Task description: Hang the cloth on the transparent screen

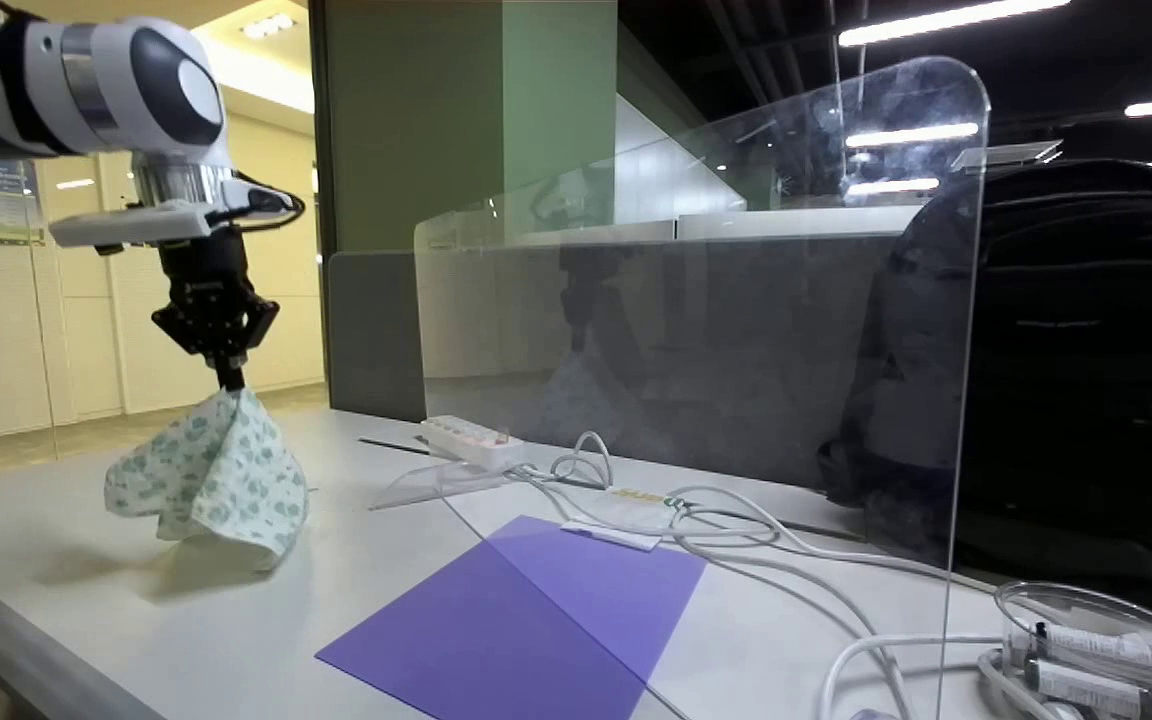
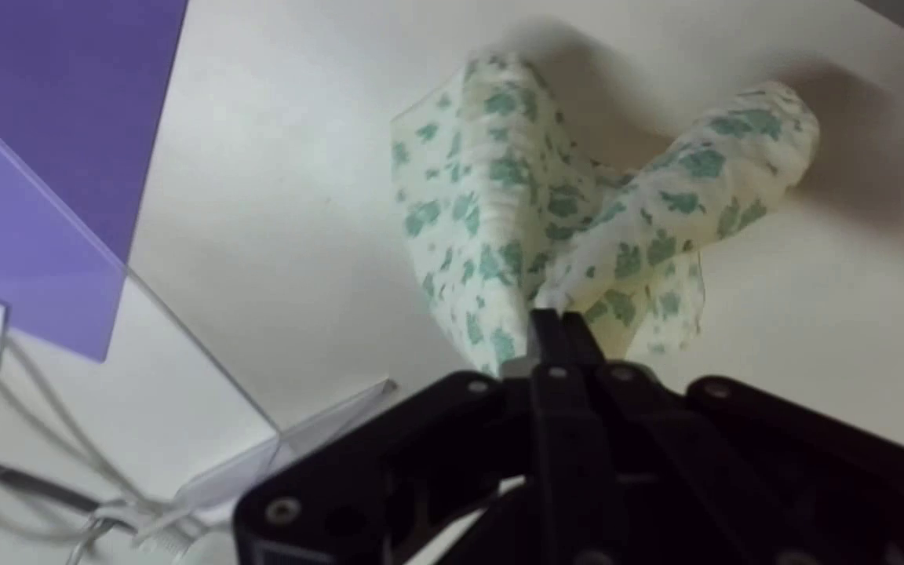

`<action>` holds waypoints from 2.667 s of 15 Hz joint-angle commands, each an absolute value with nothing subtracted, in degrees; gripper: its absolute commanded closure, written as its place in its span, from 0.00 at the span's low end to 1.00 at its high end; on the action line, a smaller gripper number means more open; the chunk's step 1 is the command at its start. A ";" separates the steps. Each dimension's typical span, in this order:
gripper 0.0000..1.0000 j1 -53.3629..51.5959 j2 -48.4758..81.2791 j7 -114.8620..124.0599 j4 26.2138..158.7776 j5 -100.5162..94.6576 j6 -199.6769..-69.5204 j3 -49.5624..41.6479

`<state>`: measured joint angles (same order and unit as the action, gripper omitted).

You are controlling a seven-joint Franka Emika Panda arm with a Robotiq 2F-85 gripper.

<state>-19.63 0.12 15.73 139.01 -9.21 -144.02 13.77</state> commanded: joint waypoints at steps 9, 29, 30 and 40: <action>0.99 -15.40 -21.97 22.95 139.00 -14.74 -133.73 20.01; 1.00 -0.21 -23.12 35.12 115.61 -19.28 -128.94 21.16; 1.00 0.62 -22.90 35.16 114.40 -19.88 -128.98 21.07; 1.00 -3.14 -20.87 25.71 114.35 -12.07 -127.11 17.72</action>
<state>-0.22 -22.96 31.35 116.66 -16.73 -130.02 20.66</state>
